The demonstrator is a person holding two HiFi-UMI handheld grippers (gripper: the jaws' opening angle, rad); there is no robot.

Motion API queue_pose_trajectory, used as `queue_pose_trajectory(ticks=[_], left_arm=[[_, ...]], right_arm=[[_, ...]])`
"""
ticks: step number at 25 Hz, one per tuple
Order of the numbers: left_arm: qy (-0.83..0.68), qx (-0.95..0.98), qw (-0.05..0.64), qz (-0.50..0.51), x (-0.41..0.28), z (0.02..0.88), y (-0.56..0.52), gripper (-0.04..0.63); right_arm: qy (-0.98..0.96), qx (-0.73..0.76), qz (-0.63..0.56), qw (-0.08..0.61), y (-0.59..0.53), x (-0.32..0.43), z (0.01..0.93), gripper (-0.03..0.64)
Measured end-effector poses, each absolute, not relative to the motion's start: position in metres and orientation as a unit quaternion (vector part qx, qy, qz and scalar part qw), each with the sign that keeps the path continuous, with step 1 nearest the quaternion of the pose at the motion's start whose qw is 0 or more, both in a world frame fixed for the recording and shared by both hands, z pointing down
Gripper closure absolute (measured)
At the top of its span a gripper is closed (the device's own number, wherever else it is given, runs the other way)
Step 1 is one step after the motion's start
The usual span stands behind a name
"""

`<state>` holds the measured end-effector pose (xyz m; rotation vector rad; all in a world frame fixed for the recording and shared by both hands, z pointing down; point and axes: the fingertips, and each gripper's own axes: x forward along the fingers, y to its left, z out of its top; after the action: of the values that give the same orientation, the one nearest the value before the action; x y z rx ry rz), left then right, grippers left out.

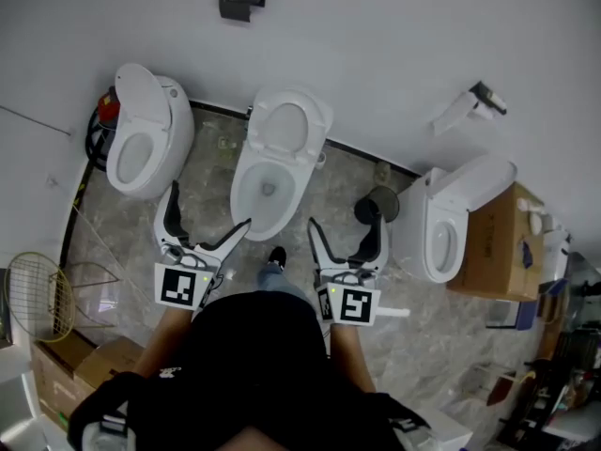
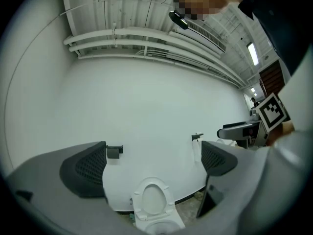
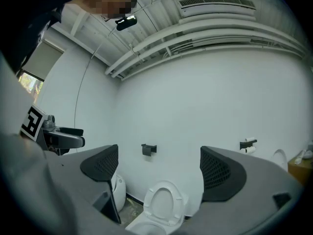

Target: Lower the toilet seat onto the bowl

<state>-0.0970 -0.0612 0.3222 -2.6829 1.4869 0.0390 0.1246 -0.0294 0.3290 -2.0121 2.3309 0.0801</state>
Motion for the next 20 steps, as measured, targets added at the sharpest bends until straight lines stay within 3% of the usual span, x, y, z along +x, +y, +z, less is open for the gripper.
queue_pose_trajectory(ticks=[5,10,20], left_arm=[[0.487,-0.873,0.030,0.010,-0.056,0.318,-0.105,0.012],[0.483,-0.870,0.092,-0.036,-0.018,0.318,-0.133,0.012],[0.471,-0.879,0.047,-0.060,-0.010,0.342,-0.176,0.013]], right_arm=[[0.763,-0.645,0.013,0.028,-0.074,0.159,0.332,0.112],[0.767,-0.641,-0.004,0.029,-0.108,0.182,0.339,0.113],[0.760,-0.650,-0.017,0.010,-0.148,0.196,0.360,0.113]])
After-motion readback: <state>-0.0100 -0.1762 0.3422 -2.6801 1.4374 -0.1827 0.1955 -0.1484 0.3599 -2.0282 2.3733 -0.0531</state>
